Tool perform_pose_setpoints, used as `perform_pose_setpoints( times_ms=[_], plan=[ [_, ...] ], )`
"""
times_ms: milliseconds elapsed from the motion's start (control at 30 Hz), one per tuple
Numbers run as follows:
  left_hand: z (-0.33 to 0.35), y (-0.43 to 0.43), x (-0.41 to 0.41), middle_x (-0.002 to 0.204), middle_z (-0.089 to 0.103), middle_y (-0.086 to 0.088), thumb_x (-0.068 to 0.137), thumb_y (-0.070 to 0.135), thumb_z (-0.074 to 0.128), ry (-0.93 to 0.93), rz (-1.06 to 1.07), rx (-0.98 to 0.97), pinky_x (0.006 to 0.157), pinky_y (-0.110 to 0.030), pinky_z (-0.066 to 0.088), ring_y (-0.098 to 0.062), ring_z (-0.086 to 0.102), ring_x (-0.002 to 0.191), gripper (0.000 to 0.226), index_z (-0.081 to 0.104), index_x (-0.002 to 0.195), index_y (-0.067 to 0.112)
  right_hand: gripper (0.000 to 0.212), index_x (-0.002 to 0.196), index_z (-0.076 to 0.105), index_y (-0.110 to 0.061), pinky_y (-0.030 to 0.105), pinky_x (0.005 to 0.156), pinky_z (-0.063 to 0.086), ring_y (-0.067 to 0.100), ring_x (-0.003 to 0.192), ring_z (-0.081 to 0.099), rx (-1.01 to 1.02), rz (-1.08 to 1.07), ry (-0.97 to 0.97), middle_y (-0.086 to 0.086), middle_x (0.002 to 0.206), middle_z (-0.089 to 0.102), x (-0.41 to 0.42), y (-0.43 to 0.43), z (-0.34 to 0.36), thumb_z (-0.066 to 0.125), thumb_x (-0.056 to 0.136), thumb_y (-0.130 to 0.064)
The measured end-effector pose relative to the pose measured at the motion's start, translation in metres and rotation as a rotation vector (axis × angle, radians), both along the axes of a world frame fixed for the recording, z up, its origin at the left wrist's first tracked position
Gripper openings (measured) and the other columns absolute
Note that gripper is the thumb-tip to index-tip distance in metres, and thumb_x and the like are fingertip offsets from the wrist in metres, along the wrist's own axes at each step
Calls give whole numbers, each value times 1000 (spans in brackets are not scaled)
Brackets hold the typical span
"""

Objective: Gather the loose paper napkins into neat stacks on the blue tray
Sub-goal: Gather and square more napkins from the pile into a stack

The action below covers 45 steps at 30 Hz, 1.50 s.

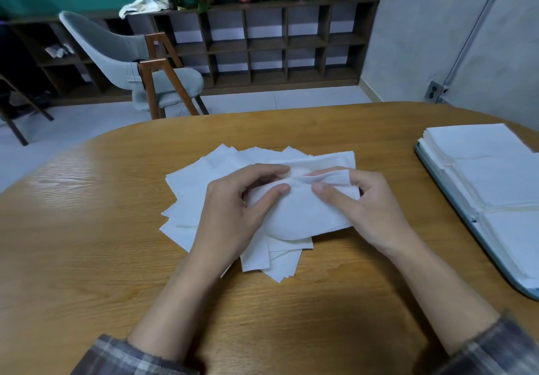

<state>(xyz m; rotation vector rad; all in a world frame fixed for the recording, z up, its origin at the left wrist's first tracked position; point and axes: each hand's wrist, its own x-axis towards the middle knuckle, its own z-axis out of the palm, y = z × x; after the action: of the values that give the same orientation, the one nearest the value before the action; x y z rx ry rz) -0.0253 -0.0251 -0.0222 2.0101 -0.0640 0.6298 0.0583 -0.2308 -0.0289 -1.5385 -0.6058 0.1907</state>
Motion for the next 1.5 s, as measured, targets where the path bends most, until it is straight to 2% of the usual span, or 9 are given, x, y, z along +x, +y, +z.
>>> perform_pose_setpoints(
  times_ms=[300, 467, 767, 900, 1000, 1133, 1300, 1400, 1500],
  plan=[
    [5, 0, 1, 93, 78, 8, 89, 15, 84, 2, 58, -195, 88, -23, 56, -11, 74, 98, 20, 79, 107, 23, 47, 139, 63, -28, 18, 90, 52, 6, 122, 66, -10, 95, 46, -12, 140, 67, -6, 6, 2, 72, 95, -15],
    [6, 0, 0, 92, 78, 10, 89, 15, 84, 7, 65, -199, 87, -22, 55, -11, 74, 98, 20, 78, 106, 23, 44, 142, 60, -30, 19, 98, 50, 6, 133, 59, -31, 95, 9, -13, 146, 62, -7, 8, 1, 66, 100, -16],
    [5, -4, 0, 93, 76, 11, 91, 15, 82, 17, 116, -188, 88, -23, 56, -11, 73, 98, 18, 77, 106, 24, 39, 141, 60, -31, 18, 90, 52, 5, 123, 65, -25, 83, 18, -14, 141, 66, -10, 8, 6, 61, 104, -17],
    [6, -6, -1, 118, 66, 20, 90, 31, 83, -25, 212, -18, 88, -20, 53, -5, 63, 115, 34, 71, 122, 29, 47, 144, 58, -36, 24, 89, 55, 11, 119, 68, 79, 36, 69, -9, 138, 67, -6, 6, 10, 60, 104, -13],
    [13, -4, -2, 127, 61, 21, 86, 54, 76, 154, 117, -261, 90, -12, 51, 12, 59, 116, 53, 57, 135, 45, 60, 147, 50, -51, 36, 89, 61, 24, 122, 69, 281, 54, 245, 2, 142, 65, -2, 2, 15, 60, 102, -13],
    [12, -5, 0, 127, 74, 9, 89, 67, 70, 361, -138, -602, 112, -47, 49, -11, 71, 119, 52, 58, 136, 48, 64, 149, 44, -55, 33, 82, 62, 25, 117, 71, 289, 84, 287, 2, 132, 71, -3, 3, 16, 58, 104, -12],
    [3, -5, 4, 132, 68, 16, 83, 70, 73, 373, -55, -498, 108, -46, 53, -9, 68, 120, 55, 53, 133, 59, 72, 149, 38, -63, 36, 95, 58, 29, 130, 65, 211, 206, 286, 8, 151, 58, -4, 3, 12, 71, 94, -29],
    [-2, -8, 4, 131, 67, 16, 95, 58, 70, 335, 34, -398, 104, -41, 55, -3, 68, 116, 45, 50, 135, 54, 79, 151, 33, -63, 43, 108, 53, 24, 137, 59, 168, 224, 196, -5, 160, 47, -3, 1, 10, 71, 91, -28],
    [-1, -9, 2, 114, 73, 17, 98, 47, 69, 268, 103, -419, 97, -40, 60, -2, 71, 106, 37, 53, 132, 48, 81, 155, 31, -57, 35, 103, 56, 16, 137, 57, 178, 272, 172, -27, 148, 54, -2, -2, 11, 66, 91, -20]
  ],
)
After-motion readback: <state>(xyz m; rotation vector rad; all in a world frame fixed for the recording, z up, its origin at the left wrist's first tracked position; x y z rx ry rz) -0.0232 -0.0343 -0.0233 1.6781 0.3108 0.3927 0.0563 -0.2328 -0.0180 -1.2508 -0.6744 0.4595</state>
